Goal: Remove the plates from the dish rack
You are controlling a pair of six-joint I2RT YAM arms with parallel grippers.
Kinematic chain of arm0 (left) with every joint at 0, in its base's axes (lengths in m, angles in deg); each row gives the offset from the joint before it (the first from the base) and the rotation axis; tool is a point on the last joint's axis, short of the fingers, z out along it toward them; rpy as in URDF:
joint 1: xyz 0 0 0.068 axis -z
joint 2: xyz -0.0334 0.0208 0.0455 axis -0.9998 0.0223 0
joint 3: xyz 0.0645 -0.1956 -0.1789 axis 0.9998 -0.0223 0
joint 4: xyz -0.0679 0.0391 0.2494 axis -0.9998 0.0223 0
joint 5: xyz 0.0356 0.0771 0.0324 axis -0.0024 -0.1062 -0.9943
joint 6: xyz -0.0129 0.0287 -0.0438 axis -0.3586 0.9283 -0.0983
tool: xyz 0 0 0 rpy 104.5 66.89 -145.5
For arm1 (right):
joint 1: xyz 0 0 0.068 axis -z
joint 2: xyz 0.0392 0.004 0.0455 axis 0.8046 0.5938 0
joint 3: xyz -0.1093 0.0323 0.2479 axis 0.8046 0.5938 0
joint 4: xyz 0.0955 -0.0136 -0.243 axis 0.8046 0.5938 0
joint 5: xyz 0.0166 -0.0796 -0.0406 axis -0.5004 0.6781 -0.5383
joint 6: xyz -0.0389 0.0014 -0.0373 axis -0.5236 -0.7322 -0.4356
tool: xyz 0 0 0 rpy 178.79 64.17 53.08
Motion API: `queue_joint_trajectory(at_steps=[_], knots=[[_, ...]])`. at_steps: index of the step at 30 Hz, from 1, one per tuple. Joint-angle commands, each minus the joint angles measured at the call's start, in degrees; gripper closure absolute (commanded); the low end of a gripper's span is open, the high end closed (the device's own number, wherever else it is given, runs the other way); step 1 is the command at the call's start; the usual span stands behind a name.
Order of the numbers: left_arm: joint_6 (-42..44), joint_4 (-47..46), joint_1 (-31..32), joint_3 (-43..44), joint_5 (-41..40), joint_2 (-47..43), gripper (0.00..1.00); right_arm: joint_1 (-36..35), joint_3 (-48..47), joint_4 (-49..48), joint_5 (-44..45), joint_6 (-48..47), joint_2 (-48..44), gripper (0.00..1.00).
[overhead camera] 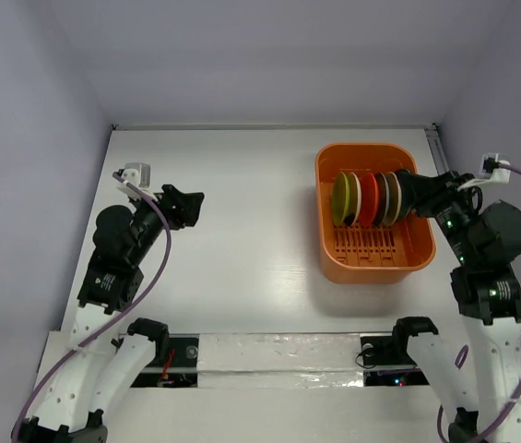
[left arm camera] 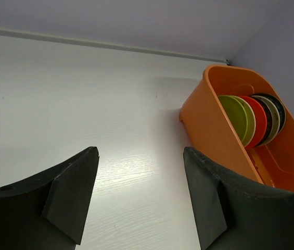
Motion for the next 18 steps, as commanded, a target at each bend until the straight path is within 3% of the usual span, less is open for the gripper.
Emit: queue_joint_trajectory(at_steps=[1, 2, 3, 6, 9, 10, 12, 16, 18], knots=[[0.87, -0.57, 0.31, 1.55, 0.31, -0.89, 0.37, 0.37, -3.35, -1.08, -5.27, -1.88, 4.71, 0.70], [0.87, -0.31, 0.31, 1.12, 0.31, -1.24, 0.39, -1.11, -4.05, -1.16, -4.84, -2.41, 5.76, 0.75], [0.87, -0.22, 0.31, 0.85, 0.31, -1.33, 0.40, -2.52, -4.58, -0.90, -3.36, -2.85, 6.73, 0.87], [0.52, 0.83, 0.84, 0.15, 0.40, -1.33, 0.51, -11.71, -9.49, 2.61, 5.25, -5.48, 12.70, 0.99], [0.35, 2.94, 0.84, -0.12, -1.00, -1.60, 0.75, -20.34, -14.67, 5.94, 15.62, -7.33, 20.43, 1.00], [0.08, 3.47, 1.36, -0.29, -1.45, -1.68, 0.88, -21.33, -15.82, 7.17, 17.03, -7.86, 22.54, 1.00], [-0.53, 5.49, 1.37, -0.56, -3.55, -2.03, 1.00, -23.09, -17.50, 9.20, 22.48, -8.30, 27.90, 1.00], [-1.15, 8.39, 1.37, -1.79, -4.44, -2.56, 1.00, -24.86, -20.13, 10.87, 28.37, -9.27, 35.11, 1.00], [-1.58, 8.57, 2.06, -3.45, -5.22, -3.52, 1.00, -26.08, -21.02, 11.84, 30.75, -9.53, 39.14, 0.95]])
